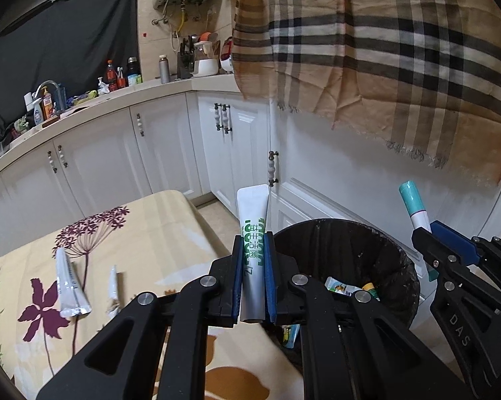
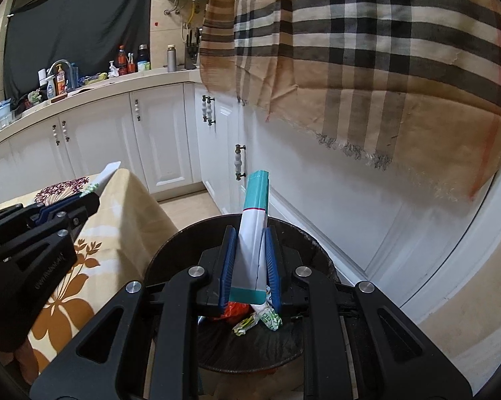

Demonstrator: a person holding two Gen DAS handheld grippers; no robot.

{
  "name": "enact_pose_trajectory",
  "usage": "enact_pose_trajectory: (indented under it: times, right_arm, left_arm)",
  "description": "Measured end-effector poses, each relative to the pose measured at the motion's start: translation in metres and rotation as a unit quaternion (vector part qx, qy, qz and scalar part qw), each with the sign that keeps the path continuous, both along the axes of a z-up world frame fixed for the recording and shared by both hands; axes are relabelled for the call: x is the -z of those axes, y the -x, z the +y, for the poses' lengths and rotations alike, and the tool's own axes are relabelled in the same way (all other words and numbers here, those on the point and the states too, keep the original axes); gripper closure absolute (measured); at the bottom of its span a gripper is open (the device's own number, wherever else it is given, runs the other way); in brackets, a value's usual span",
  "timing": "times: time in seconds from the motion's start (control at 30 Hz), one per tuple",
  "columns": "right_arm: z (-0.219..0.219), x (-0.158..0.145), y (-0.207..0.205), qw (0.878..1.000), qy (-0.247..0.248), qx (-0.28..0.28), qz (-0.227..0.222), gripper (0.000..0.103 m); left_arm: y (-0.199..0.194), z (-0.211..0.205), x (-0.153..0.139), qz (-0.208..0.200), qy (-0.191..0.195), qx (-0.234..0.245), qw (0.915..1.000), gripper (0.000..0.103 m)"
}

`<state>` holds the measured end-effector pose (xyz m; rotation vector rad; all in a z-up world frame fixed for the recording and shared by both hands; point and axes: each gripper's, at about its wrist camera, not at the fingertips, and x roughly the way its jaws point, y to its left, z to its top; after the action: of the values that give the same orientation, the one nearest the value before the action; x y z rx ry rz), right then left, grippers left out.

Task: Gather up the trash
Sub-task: 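Carry both white tubes over the black bin, then open both tools to drop the white tubes into the bin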

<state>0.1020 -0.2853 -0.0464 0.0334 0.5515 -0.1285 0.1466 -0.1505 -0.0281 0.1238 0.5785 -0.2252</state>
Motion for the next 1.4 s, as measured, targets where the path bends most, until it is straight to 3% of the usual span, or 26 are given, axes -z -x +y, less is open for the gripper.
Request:
enact_pose_trajectory:
  times: [0.83, 0.97, 1.07, 1.4]
  right_arm:
    - [-0.020, 0.031, -0.039, 0.999, -0.013, 0.025, 0.027, 0.084]
    - [-0.023, 0.036, -0.043, 0.999, -0.015, 0.028, 0.030, 0.068]
    - [-0.025, 0.038, -0.045, 0.999, -0.017, 0.031, 0.031, 0.067]
    - [-0.027, 0.034, -0.040, 0.999, -0.016, 0.036, 0.026, 0.066]
  left_arm:
    - [-0.039, -0.027, 0.029, 0.047, -0.012, 0.005, 0.9988, 0.088]
    - [-0.044, -0.029, 0.032, 0.058, -0.014, 0.005, 0.9982, 0.082]
    - [-0.045, -0.028, 0.034, 0.064, -0.012, 0.006, 0.9979, 0.068]
    - [-0.045, -0.024, 0.034, 0.063, -0.004, -0.001, 0.9980, 0.055]
